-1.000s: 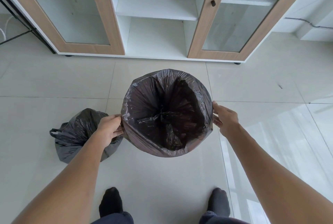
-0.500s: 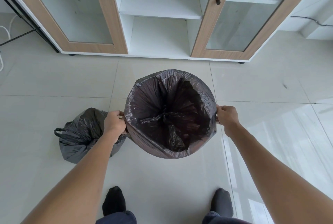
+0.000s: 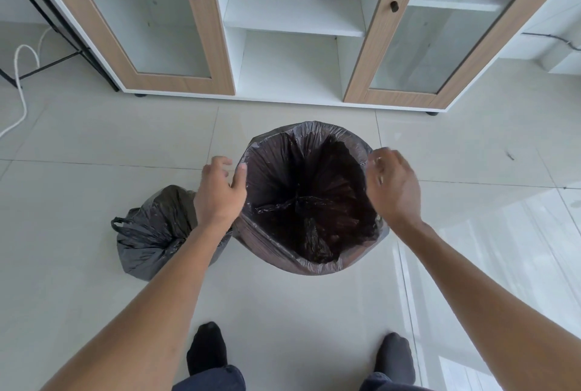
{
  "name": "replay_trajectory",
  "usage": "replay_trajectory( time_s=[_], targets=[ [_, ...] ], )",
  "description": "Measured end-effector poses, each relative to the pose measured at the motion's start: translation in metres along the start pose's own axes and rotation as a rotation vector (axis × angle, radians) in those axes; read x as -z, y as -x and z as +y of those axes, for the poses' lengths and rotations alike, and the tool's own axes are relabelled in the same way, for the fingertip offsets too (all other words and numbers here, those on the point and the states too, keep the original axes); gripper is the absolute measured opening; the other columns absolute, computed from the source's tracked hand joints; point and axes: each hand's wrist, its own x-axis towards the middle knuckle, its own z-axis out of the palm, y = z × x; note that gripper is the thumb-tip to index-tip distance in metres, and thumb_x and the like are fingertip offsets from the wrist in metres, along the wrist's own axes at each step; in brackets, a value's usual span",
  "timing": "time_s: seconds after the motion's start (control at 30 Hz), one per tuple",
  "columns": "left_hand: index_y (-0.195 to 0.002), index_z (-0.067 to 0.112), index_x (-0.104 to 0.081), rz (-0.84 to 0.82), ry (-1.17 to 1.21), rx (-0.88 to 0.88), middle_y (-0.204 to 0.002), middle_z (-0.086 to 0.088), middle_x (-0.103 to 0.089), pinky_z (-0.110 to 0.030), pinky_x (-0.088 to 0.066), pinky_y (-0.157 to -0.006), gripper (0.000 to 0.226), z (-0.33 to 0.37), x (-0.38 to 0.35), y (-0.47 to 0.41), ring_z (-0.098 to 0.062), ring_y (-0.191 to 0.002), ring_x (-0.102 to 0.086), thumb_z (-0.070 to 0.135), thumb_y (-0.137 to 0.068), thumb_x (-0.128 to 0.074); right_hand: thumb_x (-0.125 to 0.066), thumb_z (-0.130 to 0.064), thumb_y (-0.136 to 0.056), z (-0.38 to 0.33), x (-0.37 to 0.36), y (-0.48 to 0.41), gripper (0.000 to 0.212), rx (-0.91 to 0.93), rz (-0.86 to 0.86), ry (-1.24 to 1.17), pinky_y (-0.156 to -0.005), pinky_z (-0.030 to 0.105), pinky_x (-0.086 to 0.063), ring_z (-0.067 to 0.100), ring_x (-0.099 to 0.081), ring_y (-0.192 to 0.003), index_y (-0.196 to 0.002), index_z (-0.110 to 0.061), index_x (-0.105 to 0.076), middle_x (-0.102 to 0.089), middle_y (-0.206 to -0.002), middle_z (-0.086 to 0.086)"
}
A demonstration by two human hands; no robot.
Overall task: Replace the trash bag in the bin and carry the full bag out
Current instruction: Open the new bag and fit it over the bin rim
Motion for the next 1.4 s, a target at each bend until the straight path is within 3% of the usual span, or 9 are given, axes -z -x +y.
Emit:
replay_trajectory(
  time_s=[0.13, 0.3, 0.5, 0.63, 0.77, 0.87, 1.0, 1.1, 1.4],
  targets=[
    [-0.154, 0.016, -0.019, -0.217, -0.078, -0.104, -0.148, -0.013, -0.039, -0.048, -0.045, -0.098, 0.056, -0.009, -0.014, 0.011, -0.032, -0.130, -0.048, 0.035, -0.104, -0.035, -0.055, -0.040, -0.092, -0.016, -0.043, 0.020, 0.030, 0.245, -0.444, 0.127, -0.079, 0.042, -0.055, 0.022, -0.056, -0.105, -0.116, -0.022, -0.059, -0.057, -0.113, -0.001],
    [-0.158, 0.021, -0.002, -0.263, -0.088, -0.038, -0.156, -0.006, -0.034, -0.045, -0.048, -0.092, 0.057, -0.015, -0.018, 0.020, -0.032, -0.126, -0.053, 0.032, -0.106, -0.024, -0.040, -0.051, -0.098, -0.020, -0.115, 0.036, 0.068, 0.252, -0.923, 0.393, -0.118, 0.044, -0.025, 0.031, -0.021, -0.147, -0.154, -0.016, -0.024, -0.024, -0.158, 0.011],
    [-0.157, 0.020, -0.005, -0.238, -0.086, -0.062, -0.154, -0.007, -0.042, -0.039, -0.046, -0.093, 0.055, -0.018, -0.021, 0.021, -0.029, -0.128, -0.053, 0.027, -0.106, -0.024, -0.019, -0.061, -0.098, -0.008, -0.173, 0.048, 0.066, 0.081, -1.264, 0.580, -0.121, 0.051, -0.007, 0.034, 0.008, -0.151, -0.156, -0.030, -0.017, -0.001, -0.165, 0.009],
    [-0.157, 0.019, -0.007, -0.225, -0.081, -0.037, -0.152, -0.006, -0.044, -0.041, -0.047, -0.092, 0.054, -0.012, -0.023, 0.022, -0.030, -0.126, -0.055, 0.025, -0.106, -0.024, -0.016, -0.061, -0.098, -0.004, -0.169, 0.048, 0.070, 0.013, -1.440, 0.678, -0.122, 0.050, -0.002, 0.036, 0.000, -0.151, -0.155, -0.020, -0.023, -0.006, -0.165, 0.012],
    [-0.156, 0.016, -0.010, -0.198, -0.079, -0.032, -0.152, -0.005, -0.044, -0.042, -0.048, -0.090, 0.053, -0.009, -0.024, 0.023, -0.031, -0.124, -0.056, 0.023, -0.106, -0.025, -0.044, -0.042, -0.097, -0.019, -0.149, 0.035, 0.046, 0.144, -1.095, 0.577, -0.099, 0.038, -0.046, 0.033, -0.054, -0.125, -0.131, -0.013, -0.056, -0.054, -0.137, 0.014],
    [-0.156, 0.016, -0.012, -0.182, -0.083, -0.023, -0.150, -0.006, -0.045, -0.042, -0.048, -0.089, 0.052, -0.007, -0.025, 0.024, -0.032, -0.123, -0.057, 0.023, -0.106, -0.025, -0.044, -0.030, -0.098, -0.023, -0.148, 0.029, 0.036, 0.219, -0.755, 0.410, -0.090, 0.041, -0.048, 0.032, -0.050, -0.120, -0.129, -0.014, -0.052, -0.047, -0.134, 0.011],
    [-0.156, 0.018, -0.011, -0.180, -0.107, -0.011, -0.141, -0.010, -0.054, -0.043, -0.048, -0.083, 0.052, -0.007, -0.026, 0.025, -0.035, -0.113, -0.061, 0.026, -0.106, -0.024, -0.033, -0.052, -0.099, -0.002, -0.168, 0.037, 0.066, 0.123, -1.154, 0.582, -0.117, 0.047, -0.024, 0.035, -0.015, -0.147, -0.154, -0.015, -0.023, -0.020, -0.160, 0.012],
    [-0.155, 0.021, -0.009, -0.234, -0.161, 0.048, -0.096, -0.012, -0.065, -0.038, -0.041, -0.068, 0.051, -0.004, -0.025, 0.024, -0.035, -0.079, -0.059, 0.032, -0.106, -0.021, -0.025, -0.061, -0.098, 0.005, -0.168, 0.042, 0.072, -0.059, -1.286, 0.556, -0.121, 0.050, -0.013, 0.038, 0.000, -0.150, -0.157, -0.022, -0.012, -0.005, -0.164, 0.014],
    [-0.137, 0.015, -0.034, -0.275, -0.265, 0.010, -0.104, -0.015, -0.067, -0.039, -0.044, -0.067, 0.044, -0.008, -0.010, 0.024, -0.038, -0.092, -0.065, 0.042, -0.103, -0.025, -0.047, -0.028, -0.097, -0.033, -0.046, 0.016, 0.034, 0.254, -0.625, 0.331, -0.088, 0.043, -0.049, 0.029, -0.051, -0.111, -0.128, -0.017, -0.054, -0.055, -0.119, 0.007]
  ],
)
